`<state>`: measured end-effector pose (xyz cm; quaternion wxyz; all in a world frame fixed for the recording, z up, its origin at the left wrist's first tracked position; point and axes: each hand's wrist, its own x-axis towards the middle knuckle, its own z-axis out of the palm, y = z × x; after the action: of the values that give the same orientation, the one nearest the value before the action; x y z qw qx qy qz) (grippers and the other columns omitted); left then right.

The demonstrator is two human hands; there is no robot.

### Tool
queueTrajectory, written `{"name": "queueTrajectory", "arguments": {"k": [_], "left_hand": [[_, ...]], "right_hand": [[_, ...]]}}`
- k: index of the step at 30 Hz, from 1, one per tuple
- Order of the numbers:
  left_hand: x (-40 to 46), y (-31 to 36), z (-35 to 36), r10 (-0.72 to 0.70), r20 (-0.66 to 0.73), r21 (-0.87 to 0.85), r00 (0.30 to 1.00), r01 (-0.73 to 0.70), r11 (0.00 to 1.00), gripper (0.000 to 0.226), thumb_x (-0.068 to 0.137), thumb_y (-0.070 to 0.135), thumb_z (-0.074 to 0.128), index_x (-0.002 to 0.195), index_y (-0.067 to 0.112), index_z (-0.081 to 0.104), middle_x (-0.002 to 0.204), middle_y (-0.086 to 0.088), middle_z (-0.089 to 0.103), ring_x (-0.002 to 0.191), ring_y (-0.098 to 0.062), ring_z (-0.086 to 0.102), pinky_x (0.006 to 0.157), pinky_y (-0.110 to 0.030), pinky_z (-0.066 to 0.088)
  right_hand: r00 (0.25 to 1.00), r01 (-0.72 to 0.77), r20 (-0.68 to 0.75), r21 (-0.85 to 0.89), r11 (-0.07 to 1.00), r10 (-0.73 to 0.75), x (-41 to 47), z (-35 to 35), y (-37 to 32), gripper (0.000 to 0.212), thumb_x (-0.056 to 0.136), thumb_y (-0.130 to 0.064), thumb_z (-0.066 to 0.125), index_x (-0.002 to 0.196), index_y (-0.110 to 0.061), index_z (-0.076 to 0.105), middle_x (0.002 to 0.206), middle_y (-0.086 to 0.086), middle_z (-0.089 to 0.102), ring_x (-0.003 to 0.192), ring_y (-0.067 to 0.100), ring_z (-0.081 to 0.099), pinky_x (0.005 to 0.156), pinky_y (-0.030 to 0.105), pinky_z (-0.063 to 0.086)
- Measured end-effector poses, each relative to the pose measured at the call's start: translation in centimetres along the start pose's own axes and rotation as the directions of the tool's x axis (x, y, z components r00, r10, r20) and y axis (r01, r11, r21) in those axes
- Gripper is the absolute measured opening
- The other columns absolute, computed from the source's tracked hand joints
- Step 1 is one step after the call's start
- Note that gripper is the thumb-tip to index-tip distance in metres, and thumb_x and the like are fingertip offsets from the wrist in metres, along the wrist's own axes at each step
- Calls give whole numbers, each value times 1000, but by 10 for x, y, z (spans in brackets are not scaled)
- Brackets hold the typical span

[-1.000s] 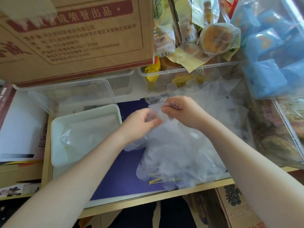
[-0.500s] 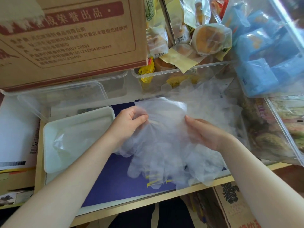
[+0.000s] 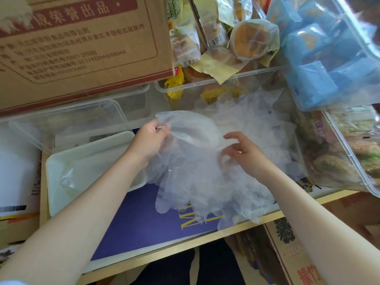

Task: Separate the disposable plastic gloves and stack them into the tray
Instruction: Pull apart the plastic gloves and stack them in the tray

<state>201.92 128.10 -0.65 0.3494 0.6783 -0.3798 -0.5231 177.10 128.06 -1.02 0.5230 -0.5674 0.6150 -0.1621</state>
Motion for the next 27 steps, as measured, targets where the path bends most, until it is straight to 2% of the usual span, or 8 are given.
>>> {"name": "queueTrajectory", "arguments": {"k": [4, 7, 10, 13, 16, 20, 24, 27], "left_hand": [[9, -6, 1, -9, -25, 37, 1000, 10, 999, 21, 83, 39, 54, 97, 28, 65, 100, -6, 70, 96, -28, 66, 91, -52, 50], [8, -4, 4, 27, -38, 71, 999, -25, 997, 13, 94, 32, 53, 97, 23, 62, 97, -2, 67, 96, -26, 64, 88, -43, 49], [2, 2, 5, 95, -3, 38, 995, -95, 995, 21, 96, 28, 51, 110, 16, 61, 109, -4, 67, 102, -20, 63, 93, -39, 49], [-4, 7, 4, 143, 16, -8, 990, -143, 990, 11, 97, 24, 50, 96, 26, 60, 97, 4, 68, 91, -12, 64, 80, -28, 51], [-5, 9, 2, 141, 28, -47, 990, -140, 989, 12, 97, 20, 50, 96, 26, 60, 96, 3, 68, 90, -14, 66, 81, -30, 52], [-2, 9, 0, 129, 53, -56, 990, -126, 990, 13, 96, 15, 51, 95, 24, 60, 96, 0, 68, 91, -16, 65, 87, -36, 51], [-3, 10, 1, 123, 64, -46, 990, -121, 992, 18, 95, 11, 52, 91, 27, 61, 95, 1, 68, 92, -16, 64, 88, -35, 50], [-5, 13, -1, 125, 96, -36, 988, -122, 992, 20, 96, 11, 50, 92, 27, 62, 103, -5, 69, 99, -21, 64, 91, -36, 50]], "right_hand": [[999, 36, -18, -90, 995, -38, 5, 9, -1, 11, 94, -24, 53, 105, -27, 56, 100, -3, 61, 69, 10, 60, 59, 21, 43], [999, -32, -34, -89, 995, 29, 10, 19, -3, 27, 89, -35, 60, 113, -23, 55, 99, -5, 58, 72, 7, 55, 55, 18, 39], [997, -38, -68, -42, 998, 36, 13, 24, -7, 16, 85, -32, 67, 95, -19, 62, 91, -6, 59, 72, 8, 54, 57, 18, 39], [998, -38, -41, 84, 996, 42, 13, 21, -11, 15, 83, -24, 70, 73, -19, 59, 80, -5, 62, 66, 6, 56, 53, 16, 39], [999, -14, -45, 173, 985, 22, 10, 15, -16, 20, 84, -17, 68, 68, -18, 56, 74, -3, 64, 55, -4, 55, 52, 9, 37], [1000, 30, -6, 150, 988, -29, 13, 5, -18, 15, 87, -13, 64, 75, -16, 55, 84, 7, 72, 83, 22, 68, 80, 36, 49], [999, 21, 28, 156, 987, -26, 18, -1, -21, 30, 92, -14, 58, 118, -21, 45, 86, -2, 72, 72, 12, 69, 81, 30, 47], [998, 69, -3, 185, 980, -70, 21, -1, -27, 13, 94, -11, 53, 105, -19, 52, 83, -2, 69, 67, 9, 68, 78, 25, 48]]}}
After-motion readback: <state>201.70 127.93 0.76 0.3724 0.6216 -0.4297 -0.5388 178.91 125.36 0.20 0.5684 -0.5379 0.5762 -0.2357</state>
